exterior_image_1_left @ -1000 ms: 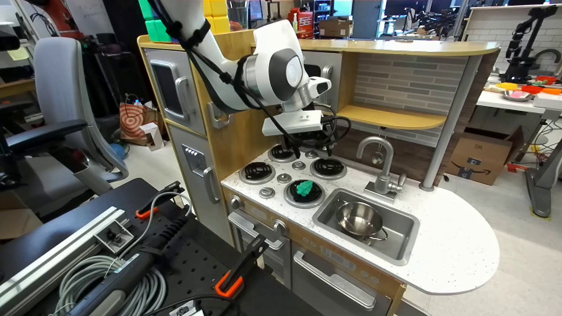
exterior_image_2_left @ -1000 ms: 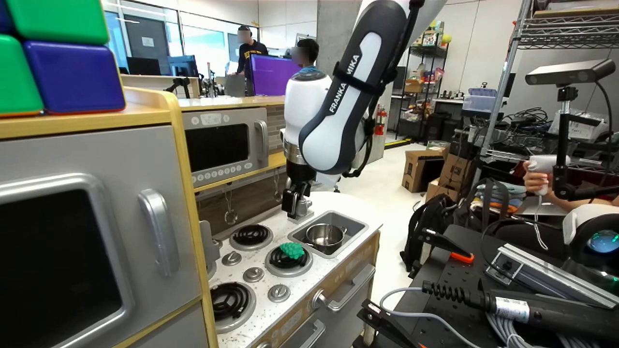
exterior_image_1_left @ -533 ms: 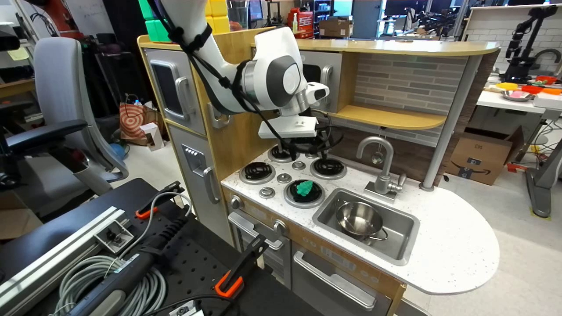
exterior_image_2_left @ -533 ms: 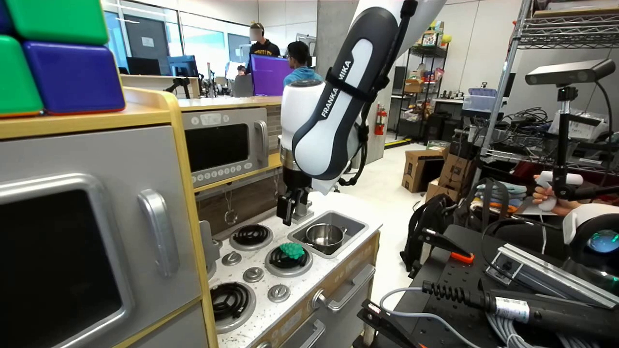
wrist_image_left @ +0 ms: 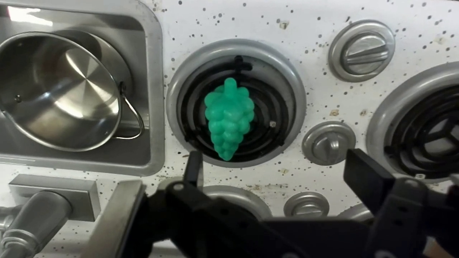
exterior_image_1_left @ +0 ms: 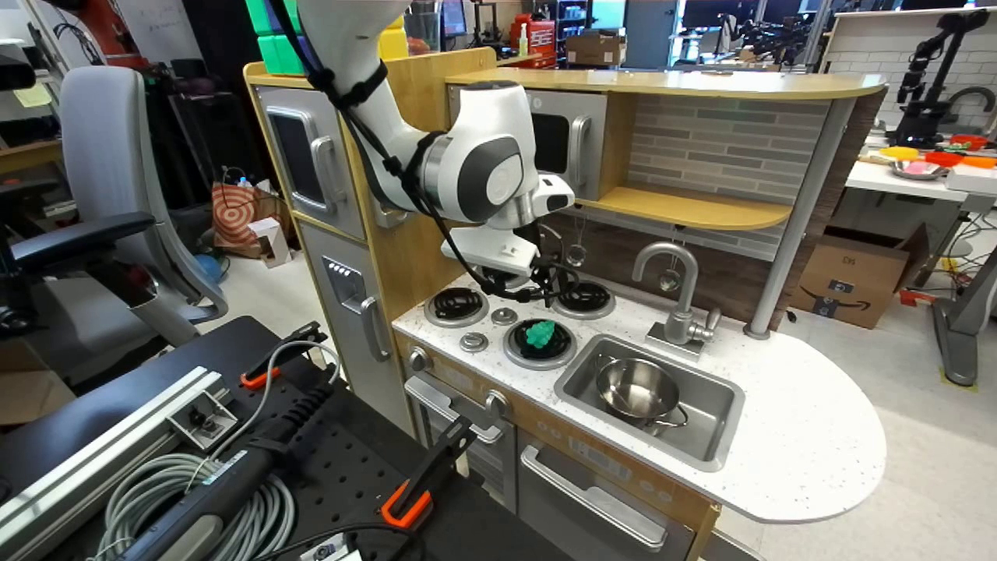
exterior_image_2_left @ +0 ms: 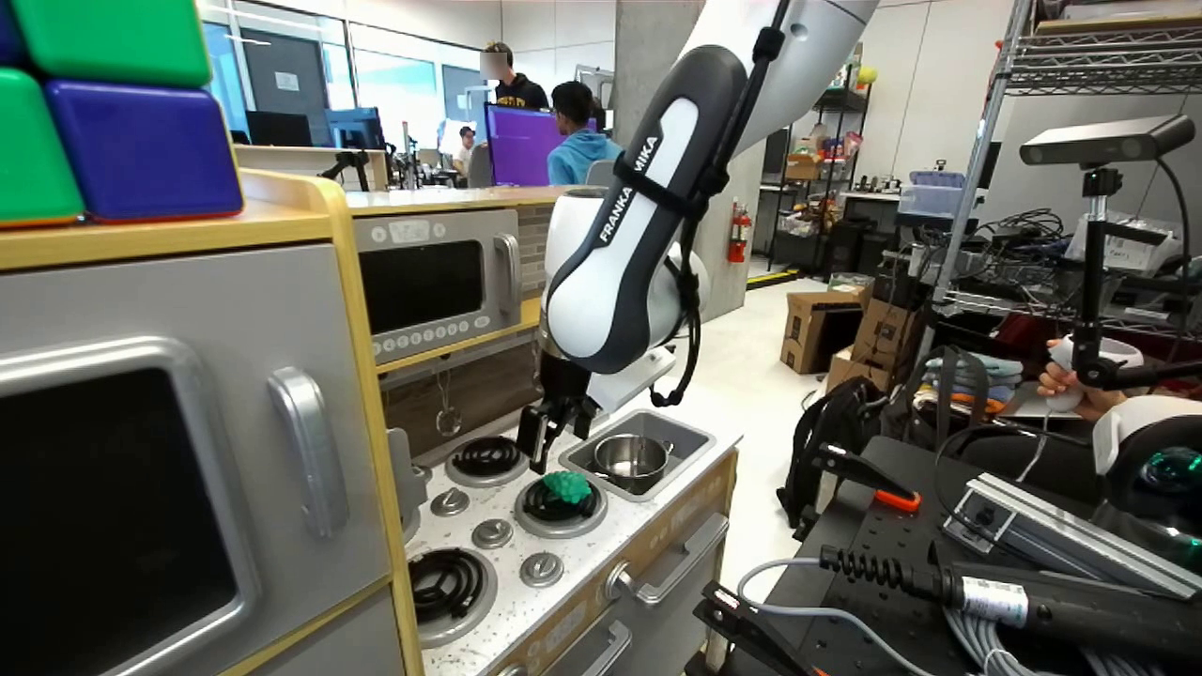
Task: Pick up the green toy from the stove and put it in the pot in the sink.
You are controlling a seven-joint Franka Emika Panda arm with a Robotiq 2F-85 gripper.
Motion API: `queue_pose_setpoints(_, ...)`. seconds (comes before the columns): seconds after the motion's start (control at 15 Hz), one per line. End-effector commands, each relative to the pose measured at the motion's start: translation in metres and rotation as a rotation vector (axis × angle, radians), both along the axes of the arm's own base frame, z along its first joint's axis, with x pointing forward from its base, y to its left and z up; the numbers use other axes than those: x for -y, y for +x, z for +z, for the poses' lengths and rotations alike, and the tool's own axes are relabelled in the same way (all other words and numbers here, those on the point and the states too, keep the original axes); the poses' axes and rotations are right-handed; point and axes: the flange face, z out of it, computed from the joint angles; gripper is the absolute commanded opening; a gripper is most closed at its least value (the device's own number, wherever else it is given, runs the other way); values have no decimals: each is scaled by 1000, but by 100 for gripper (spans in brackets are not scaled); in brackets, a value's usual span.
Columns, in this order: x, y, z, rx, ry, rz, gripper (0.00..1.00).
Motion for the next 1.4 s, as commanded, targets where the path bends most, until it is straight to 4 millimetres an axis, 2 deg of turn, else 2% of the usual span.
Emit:
queue_pose_setpoints(0.0,4,8,-10,34,-5,-53,100)
queue_pose_setpoints(0.87,3,34,-66,21,-107,-120,100)
queue_pose_setpoints(0.93,5,36,-70,17,-108,-128,75)
queue_pose_setpoints(1.0,5,37,-73,14,-106,-132,74)
queue_pose_setpoints(1.07,7,38,-75,12,-103,-135,65)
queue_pose_setpoints(1.13,9,39,-78,14,-100,-138,49)
queue_pose_setpoints(1.33,13,34,-72,17,-75,-138,27)
